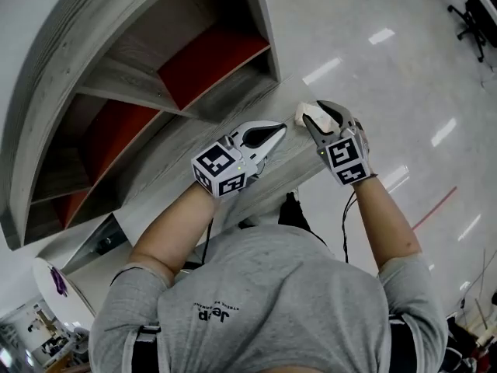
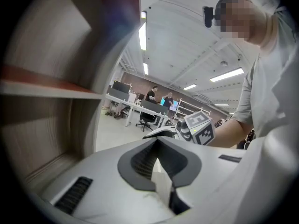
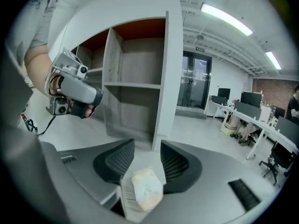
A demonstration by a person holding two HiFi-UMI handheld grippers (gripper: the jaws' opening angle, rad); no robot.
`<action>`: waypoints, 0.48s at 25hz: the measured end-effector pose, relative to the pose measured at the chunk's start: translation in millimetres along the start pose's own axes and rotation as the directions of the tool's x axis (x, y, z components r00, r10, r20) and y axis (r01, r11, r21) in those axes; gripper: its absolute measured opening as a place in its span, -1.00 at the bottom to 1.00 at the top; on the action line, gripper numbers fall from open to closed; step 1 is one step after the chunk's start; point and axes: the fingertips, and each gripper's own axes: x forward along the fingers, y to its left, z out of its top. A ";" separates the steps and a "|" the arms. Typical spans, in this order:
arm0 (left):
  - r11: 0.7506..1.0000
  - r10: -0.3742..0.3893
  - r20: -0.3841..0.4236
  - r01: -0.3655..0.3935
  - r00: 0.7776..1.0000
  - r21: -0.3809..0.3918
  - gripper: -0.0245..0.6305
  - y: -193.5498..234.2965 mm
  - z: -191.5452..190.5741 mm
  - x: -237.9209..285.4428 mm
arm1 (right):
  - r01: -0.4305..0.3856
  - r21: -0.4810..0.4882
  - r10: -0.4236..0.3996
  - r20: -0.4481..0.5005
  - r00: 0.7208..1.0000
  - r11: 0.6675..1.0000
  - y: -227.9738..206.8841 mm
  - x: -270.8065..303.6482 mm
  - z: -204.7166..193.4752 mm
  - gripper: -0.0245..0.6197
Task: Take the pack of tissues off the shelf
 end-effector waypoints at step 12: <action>0.983 0.152 0.168 -0.167 0.974 0.079 -0.89 -22.3 107.8 -135.1 | -0.092 -0.043 0.098 0.175 0.980 0.995 53.8 -43.5 172.7 -0.63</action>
